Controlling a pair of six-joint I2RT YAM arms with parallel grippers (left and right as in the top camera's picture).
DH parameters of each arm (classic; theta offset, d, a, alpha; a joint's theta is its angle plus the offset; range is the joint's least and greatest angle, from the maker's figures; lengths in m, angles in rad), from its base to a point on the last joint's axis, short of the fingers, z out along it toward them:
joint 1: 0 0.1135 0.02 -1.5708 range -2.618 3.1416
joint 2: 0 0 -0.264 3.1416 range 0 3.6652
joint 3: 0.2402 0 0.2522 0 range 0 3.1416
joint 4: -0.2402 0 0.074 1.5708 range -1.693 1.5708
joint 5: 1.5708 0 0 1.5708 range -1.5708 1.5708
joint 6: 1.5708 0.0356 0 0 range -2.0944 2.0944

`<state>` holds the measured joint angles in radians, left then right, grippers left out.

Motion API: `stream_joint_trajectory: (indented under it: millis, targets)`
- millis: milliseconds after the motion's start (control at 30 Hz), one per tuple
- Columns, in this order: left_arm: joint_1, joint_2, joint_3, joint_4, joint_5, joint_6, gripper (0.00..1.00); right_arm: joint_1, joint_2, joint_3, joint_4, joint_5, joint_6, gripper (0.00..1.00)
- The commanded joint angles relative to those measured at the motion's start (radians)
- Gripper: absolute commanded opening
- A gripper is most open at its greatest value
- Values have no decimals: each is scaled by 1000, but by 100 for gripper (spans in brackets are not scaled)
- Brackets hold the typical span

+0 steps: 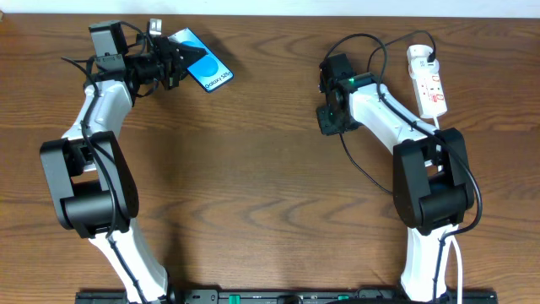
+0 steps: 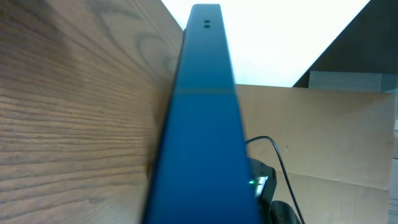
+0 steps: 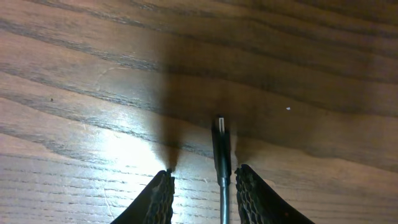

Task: Plug charger to phone and switch on socket
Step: 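Close the right gripper on the cable just behind the plug tip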

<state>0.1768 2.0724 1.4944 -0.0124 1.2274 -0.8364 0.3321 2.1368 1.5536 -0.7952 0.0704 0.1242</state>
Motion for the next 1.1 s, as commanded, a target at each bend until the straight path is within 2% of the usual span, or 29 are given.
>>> stream_joint_trajectory:
  millis: [0,1067]
  targets:
    - [2,-34,31,4,17,17,7,-6,2,-4,6,-5,-6,32]
    - [2,-34,31,4,17,17,7,-31,2,-45,55,-2,-10,25]
